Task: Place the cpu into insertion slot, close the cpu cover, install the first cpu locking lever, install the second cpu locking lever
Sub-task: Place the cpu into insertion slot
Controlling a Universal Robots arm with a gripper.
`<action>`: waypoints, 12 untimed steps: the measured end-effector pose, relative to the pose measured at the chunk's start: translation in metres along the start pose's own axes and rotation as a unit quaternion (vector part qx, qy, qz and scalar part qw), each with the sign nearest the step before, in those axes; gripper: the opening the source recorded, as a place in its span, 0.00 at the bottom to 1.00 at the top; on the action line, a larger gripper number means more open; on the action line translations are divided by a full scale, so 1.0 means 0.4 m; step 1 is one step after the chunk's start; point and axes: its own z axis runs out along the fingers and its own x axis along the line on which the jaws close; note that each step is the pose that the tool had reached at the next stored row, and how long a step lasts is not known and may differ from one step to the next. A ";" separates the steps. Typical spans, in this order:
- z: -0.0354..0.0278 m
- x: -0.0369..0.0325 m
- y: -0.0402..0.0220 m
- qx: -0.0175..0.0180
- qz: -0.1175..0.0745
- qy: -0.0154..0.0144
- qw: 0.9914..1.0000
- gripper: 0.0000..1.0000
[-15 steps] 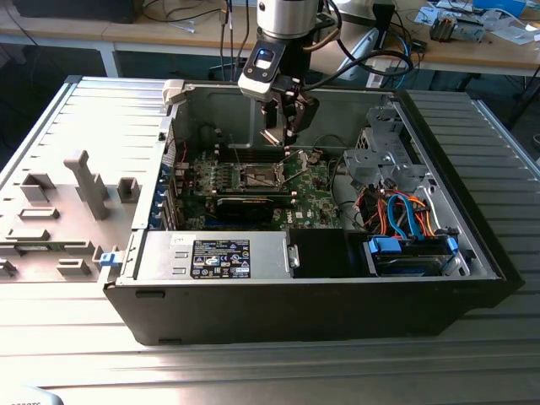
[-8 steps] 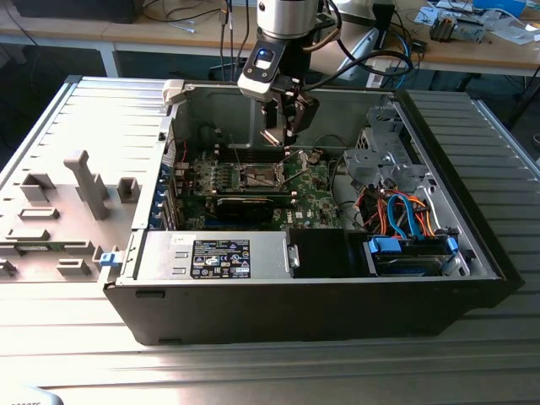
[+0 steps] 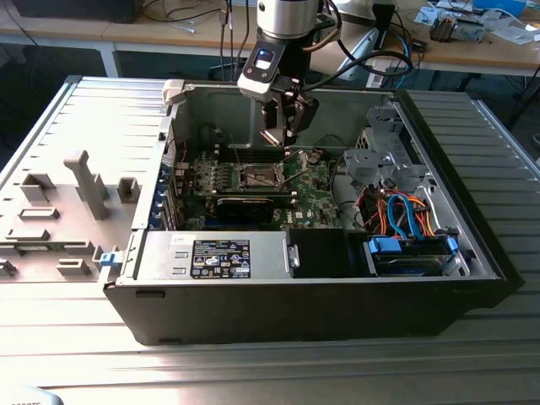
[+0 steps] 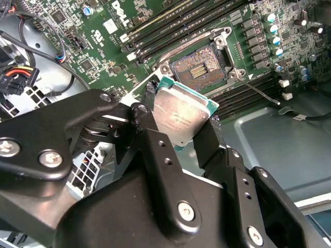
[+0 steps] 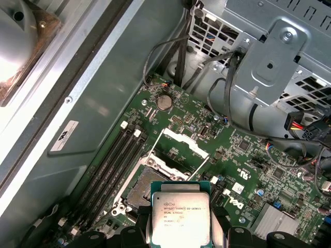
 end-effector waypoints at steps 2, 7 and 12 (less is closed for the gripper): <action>0.000 0.000 0.000 0.000 0.000 0.000 1.000 0.54; 0.000 0.000 0.000 0.000 0.001 0.000 1.000 0.54; 0.001 0.000 0.000 0.000 0.003 0.000 1.000 0.54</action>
